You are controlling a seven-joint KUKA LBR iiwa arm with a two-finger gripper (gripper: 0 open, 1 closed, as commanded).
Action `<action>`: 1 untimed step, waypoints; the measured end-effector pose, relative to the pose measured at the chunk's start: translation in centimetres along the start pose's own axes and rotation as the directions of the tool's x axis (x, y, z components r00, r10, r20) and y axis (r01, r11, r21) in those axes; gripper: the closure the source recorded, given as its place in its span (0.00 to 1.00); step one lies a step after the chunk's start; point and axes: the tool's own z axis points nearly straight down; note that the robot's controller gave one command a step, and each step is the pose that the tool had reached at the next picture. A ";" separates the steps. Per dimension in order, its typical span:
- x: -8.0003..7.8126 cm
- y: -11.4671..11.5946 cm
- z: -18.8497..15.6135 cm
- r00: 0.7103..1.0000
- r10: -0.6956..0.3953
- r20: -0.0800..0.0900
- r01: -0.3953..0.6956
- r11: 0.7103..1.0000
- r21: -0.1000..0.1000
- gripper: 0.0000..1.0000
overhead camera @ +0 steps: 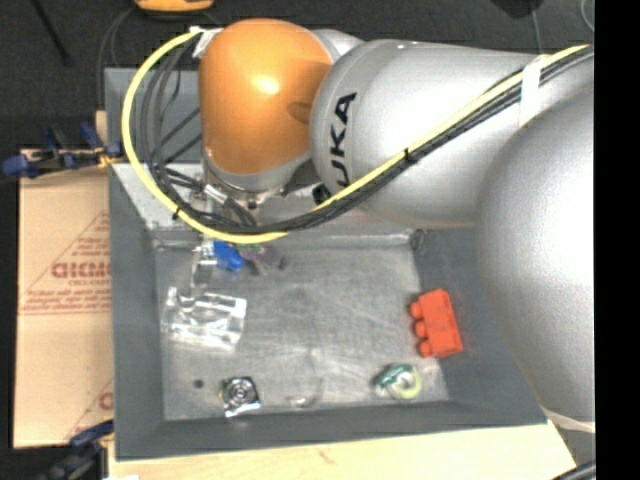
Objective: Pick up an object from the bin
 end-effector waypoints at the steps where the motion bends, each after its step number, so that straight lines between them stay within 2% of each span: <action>1: 2.4 0.3 13.4 0.962 -0.274 0.001 0.274 0.962 0.004 0.00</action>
Offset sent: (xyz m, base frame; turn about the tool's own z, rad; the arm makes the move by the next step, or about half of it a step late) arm -0.0247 0.0047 -0.1307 -0.2782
